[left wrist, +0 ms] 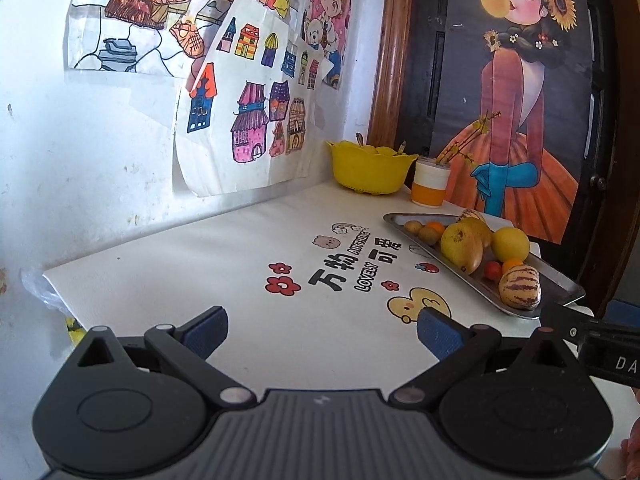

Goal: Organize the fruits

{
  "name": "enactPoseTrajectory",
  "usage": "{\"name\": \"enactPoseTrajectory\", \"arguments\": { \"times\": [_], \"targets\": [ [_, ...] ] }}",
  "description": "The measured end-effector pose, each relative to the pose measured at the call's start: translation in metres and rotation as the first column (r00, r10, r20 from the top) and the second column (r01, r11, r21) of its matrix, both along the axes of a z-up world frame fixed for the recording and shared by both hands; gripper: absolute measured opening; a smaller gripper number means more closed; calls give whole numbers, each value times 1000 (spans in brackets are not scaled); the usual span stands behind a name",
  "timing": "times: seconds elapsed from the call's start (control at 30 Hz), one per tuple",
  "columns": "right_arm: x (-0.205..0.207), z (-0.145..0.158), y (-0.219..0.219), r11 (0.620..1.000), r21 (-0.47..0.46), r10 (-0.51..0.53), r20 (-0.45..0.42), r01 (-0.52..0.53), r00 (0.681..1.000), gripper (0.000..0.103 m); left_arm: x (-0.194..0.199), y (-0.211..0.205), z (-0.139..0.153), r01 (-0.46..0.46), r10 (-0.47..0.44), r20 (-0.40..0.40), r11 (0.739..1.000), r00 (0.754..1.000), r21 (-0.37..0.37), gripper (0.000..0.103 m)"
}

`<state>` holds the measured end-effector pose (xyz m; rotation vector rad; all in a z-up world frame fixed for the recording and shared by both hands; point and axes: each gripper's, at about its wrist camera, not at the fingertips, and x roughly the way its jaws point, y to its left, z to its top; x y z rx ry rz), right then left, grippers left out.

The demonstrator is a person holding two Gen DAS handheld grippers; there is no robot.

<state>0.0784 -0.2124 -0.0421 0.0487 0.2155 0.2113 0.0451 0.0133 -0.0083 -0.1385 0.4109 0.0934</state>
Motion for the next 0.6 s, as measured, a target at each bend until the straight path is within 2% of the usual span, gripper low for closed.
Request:
{"name": "enactPoseTrajectory", "arguments": {
  "times": [0.6],
  "targets": [
    [-2,-1,-1,1000,16,-2,6,2,1000,102,2,4,-3,-10,10,-16,1000,1000,-5,103]
  ]
}}
